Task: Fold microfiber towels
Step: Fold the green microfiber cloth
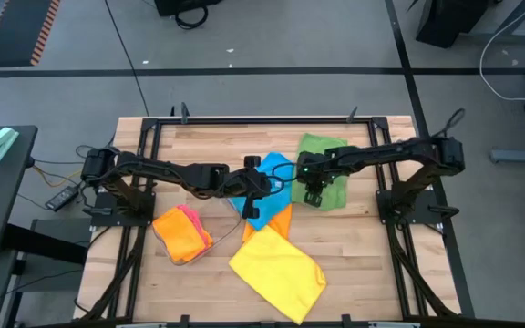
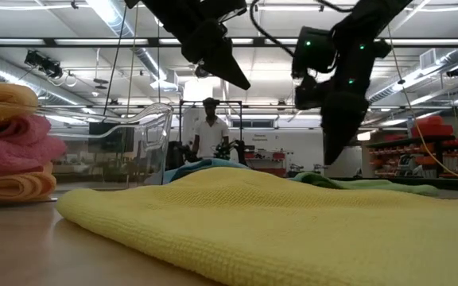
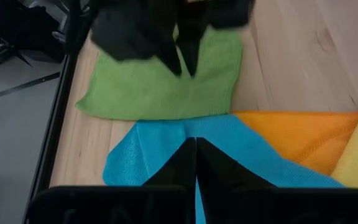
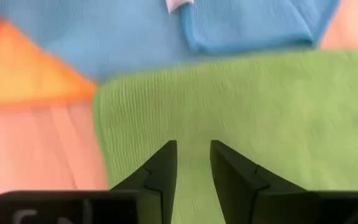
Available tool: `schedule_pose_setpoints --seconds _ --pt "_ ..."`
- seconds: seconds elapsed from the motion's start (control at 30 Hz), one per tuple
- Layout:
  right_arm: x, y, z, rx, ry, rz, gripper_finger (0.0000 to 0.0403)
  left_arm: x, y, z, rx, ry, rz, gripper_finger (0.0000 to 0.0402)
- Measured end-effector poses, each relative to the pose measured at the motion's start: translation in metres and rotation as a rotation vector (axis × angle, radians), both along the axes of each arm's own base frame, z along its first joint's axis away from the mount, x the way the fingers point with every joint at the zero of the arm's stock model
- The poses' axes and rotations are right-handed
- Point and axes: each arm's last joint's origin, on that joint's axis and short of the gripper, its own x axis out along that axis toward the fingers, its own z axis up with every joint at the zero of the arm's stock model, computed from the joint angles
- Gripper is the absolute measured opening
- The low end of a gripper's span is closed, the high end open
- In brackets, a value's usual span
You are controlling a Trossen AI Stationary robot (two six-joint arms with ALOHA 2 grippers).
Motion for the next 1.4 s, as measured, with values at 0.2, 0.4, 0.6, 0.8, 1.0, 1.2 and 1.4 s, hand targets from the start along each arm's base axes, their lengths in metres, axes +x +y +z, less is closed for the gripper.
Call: schedule_pose_setpoints --seconds 0.2,0.4,0.6,0.8,1.0,1.2,1.4 --pt "-0.024 0.028 0.004 0.002 0.073 0.186 0.0120 0.000 0.000 0.000 0.000 0.006 0.000 0.0022" --pt "-0.046 0.063 -0.021 -0.079 0.152 0.299 0.0141 0.000 0.000 0.000 -0.019 -0.003 0.017 0.0029" --pt "-0.060 0.067 -0.030 -0.196 0.216 0.149 0.0144 0.000 0.000 0.000 -0.019 -0.004 0.017 0.0020" --pt "-0.067 0.064 -0.029 -0.215 0.271 0.052 0.0141 0.000 0.000 0.000 -0.020 -0.006 0.017 0.0015" --pt "-0.073 0.064 -0.039 -0.145 0.267 -0.028 0.0140 0.000 0.000 0.000 -0.020 -0.006 0.017 0.0025" --pt "-0.076 0.071 -0.047 -0.026 0.251 -0.084 0.0140 0.000 0.000 0.000 -0.020 -0.007 0.017 0.0022" --pt "-0.062 0.096 -0.039 0.116 0.159 -0.021 0.0140 0.000 0.000 0.000 -0.034 -0.012 0.028 0.0013"
